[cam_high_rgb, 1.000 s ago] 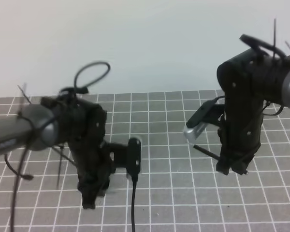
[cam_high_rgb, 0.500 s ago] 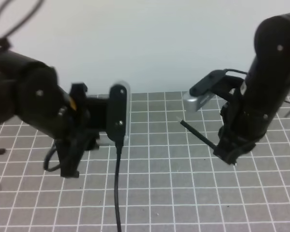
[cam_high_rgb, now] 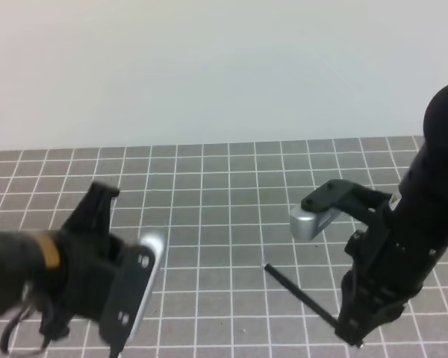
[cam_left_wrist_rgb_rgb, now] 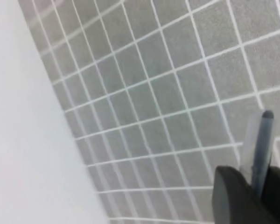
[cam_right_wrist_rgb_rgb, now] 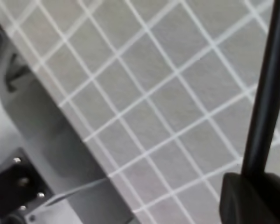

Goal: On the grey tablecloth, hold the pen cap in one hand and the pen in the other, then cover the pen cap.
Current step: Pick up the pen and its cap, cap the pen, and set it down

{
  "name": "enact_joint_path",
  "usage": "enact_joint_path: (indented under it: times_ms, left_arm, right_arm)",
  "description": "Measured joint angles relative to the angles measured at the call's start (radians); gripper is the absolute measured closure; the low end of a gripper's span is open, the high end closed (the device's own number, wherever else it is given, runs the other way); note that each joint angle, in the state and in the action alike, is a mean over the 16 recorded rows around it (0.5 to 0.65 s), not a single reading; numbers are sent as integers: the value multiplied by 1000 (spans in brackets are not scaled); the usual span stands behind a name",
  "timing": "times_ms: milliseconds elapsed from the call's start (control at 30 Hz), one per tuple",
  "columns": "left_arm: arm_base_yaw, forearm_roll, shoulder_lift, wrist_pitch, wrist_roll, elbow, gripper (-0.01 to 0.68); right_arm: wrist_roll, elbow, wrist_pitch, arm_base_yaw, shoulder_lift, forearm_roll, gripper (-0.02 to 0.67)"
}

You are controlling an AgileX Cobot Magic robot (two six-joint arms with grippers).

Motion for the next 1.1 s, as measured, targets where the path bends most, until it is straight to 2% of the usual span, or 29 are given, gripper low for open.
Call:
enact_joint_path:
  times_ms: [267,533,800,1100]
  left_arm:
    - [-24,-32,-102,-318,150,245,593]
    - [-110,-56,-173,-547,174,395,594]
    - [-185,-59,-202,-639,145,455,594]
    - [-200,-60,-203,-678,124,465,594]
  right_arm:
    - [-4,22,0,97,-3,40,585]
    - [-1,23,0,153,-2,68,585]
    - [2,23,0,156,-2,89,585]
    - [-1,22,0,156,8,121,585]
